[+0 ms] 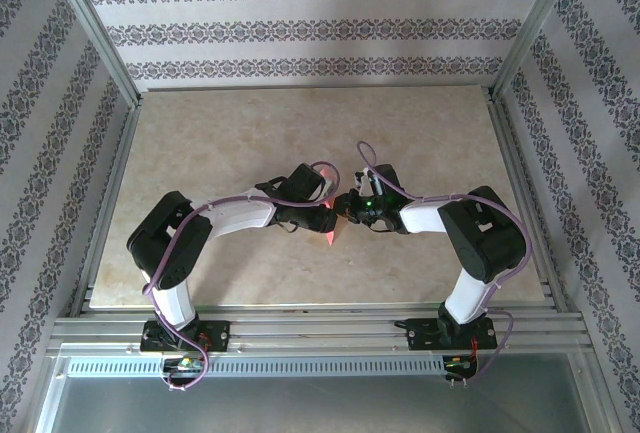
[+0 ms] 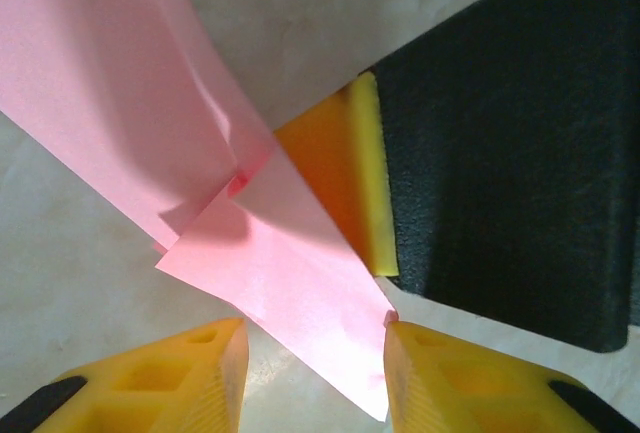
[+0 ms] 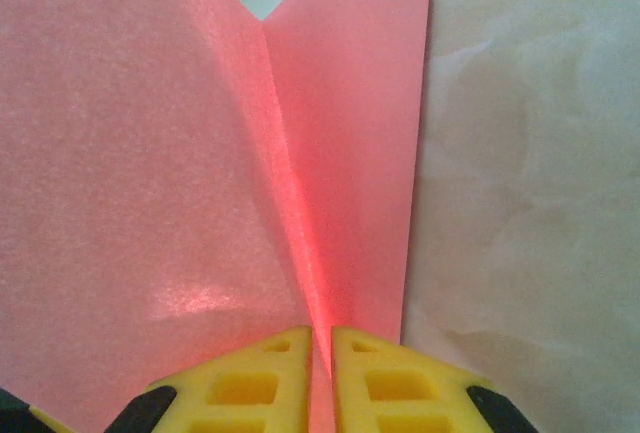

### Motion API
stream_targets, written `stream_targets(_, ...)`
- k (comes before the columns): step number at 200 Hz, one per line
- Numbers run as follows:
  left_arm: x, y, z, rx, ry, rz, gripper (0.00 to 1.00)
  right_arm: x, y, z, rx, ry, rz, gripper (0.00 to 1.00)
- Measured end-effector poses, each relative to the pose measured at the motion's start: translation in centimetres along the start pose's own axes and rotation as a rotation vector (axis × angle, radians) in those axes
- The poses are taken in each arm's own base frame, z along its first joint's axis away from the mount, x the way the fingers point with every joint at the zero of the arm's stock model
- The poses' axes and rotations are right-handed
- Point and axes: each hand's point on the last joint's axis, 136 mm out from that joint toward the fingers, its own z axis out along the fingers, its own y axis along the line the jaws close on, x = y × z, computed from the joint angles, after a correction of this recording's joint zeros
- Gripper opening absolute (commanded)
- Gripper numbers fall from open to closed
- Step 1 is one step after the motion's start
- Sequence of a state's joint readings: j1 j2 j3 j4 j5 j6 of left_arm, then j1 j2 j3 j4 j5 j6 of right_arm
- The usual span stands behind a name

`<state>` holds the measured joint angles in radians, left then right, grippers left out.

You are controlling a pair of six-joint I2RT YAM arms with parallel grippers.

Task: Fold a paper plane with a square sheet of paper (pick it up from the middle)
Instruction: Fold the wing for the fifth time at the center of the table.

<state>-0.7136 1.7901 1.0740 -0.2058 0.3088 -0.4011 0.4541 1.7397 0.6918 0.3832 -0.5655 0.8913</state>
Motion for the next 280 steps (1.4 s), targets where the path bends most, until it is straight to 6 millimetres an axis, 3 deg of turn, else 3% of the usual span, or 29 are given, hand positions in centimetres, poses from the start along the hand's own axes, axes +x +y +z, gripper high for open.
stream_targets(40,0.0,0.0,-1.7,-0.007,-0.041,0.005,0.41,-0.1,0.2,-0.3,0.006,-0.010,-0.001,0.14)
stream_targets(81,-0.7,-1.1,-3.7,0.012,-0.115,-0.031,0.50,-0.3,0.2,-0.6,0.016,-0.020,-0.001,0.16)
stream_targets(124,-0.3,-2.0,-2.8,-0.027,-0.140,-0.076,0.51,-0.1,0.0,-0.6,0.023,-0.015,0.004,0.18)
stream_targets(168,0.7,-1.2,-0.1,-0.081,-0.119,-0.107,0.39,-0.1,0.0,-0.6,0.022,-0.015,0.005,0.17)
stream_targets(218,0.8,-0.8,0.9,-0.103,-0.119,-0.105,0.42,-0.1,0.0,-0.6,0.022,-0.014,0.005,0.16)
stream_targets(280,0.0,-0.7,0.7,-0.119,-0.145,-0.085,0.22,-0.2,0.0,-0.6,0.022,-0.015,0.005,0.16)
